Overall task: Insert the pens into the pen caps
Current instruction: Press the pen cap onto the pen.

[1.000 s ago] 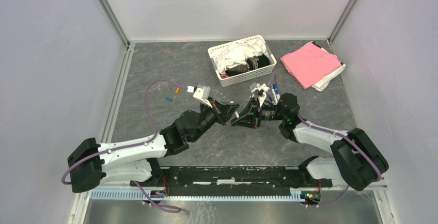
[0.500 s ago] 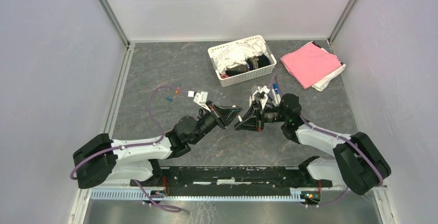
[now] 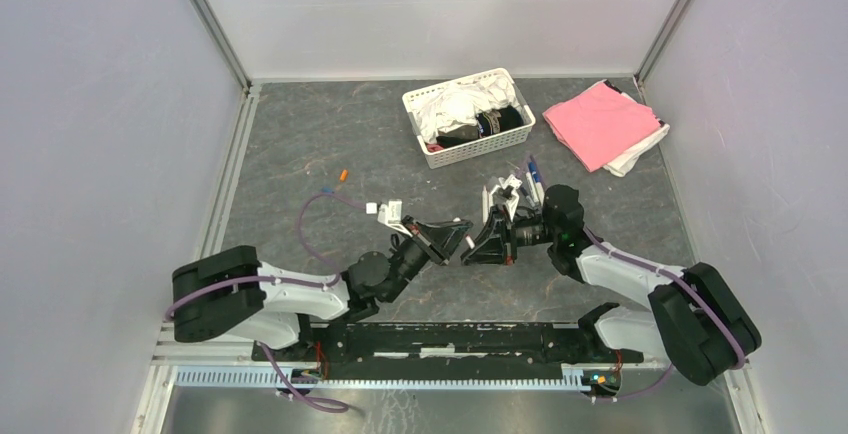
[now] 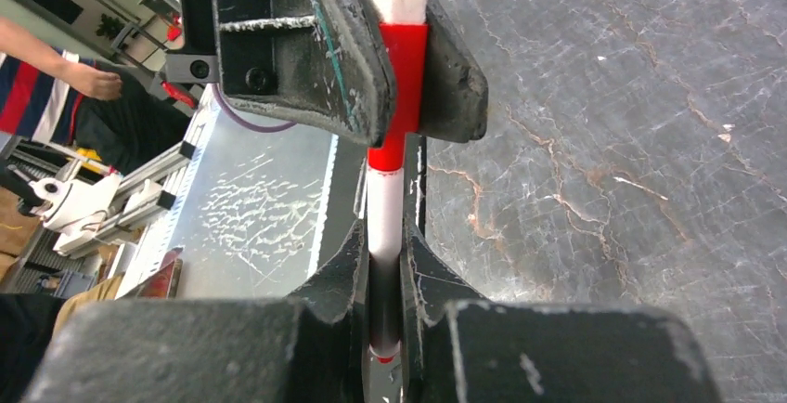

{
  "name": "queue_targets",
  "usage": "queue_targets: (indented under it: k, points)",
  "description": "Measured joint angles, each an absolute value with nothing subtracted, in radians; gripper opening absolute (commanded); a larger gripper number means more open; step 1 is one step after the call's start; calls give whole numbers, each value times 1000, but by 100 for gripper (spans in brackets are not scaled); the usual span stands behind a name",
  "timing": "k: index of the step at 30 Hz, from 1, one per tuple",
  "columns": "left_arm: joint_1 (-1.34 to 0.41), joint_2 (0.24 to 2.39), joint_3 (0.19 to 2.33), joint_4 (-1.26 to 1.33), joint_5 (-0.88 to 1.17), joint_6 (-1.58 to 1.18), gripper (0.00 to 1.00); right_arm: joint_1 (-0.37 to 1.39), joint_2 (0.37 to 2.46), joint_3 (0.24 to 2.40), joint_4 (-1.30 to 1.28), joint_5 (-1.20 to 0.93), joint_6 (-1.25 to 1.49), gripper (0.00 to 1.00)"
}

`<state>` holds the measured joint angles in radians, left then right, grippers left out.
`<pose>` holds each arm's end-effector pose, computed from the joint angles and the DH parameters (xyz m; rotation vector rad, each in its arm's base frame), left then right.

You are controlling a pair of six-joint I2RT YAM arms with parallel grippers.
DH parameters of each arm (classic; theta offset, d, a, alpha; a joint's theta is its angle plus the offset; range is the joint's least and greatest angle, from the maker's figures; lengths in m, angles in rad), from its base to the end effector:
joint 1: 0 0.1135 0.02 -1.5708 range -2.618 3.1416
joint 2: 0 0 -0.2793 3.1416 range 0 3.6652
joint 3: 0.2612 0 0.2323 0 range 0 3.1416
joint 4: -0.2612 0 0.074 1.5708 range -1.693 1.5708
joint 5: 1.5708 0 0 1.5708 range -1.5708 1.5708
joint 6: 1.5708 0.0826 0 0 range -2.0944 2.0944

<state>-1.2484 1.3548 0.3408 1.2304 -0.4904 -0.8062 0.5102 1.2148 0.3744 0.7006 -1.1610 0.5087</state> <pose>0.1234 -0.2467 0.2590 -0.1228 1.5206 -1.3621 0.1575 0.1750 0.2332 -0.9674 1.6941 1.6888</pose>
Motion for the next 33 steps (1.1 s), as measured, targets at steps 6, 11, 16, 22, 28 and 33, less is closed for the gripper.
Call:
queue_targets:
  k: [6,11,16,22,28,33]
  points:
    - [-1301,1358,483,1007,-617,-758,2,474,1183,369,691,-1182,500,0]
    - [-1305,1412,493,1017,-617,-767,2,467,1180,369,615,-1187,467,0]
    - [-1322,1446,491,1027,-613,-792,2,459,1179,369,516,-1217,441,0]
    - [-1333,1406,451,1061,-561,-818,2,454,1151,369,471,-1263,413,0]
    - [-1338,1394,455,1014,-535,-859,2,453,1136,371,392,-1282,356,0]
    - [-1357,1390,496,854,-556,-893,2,450,1132,376,241,-1253,262,0]
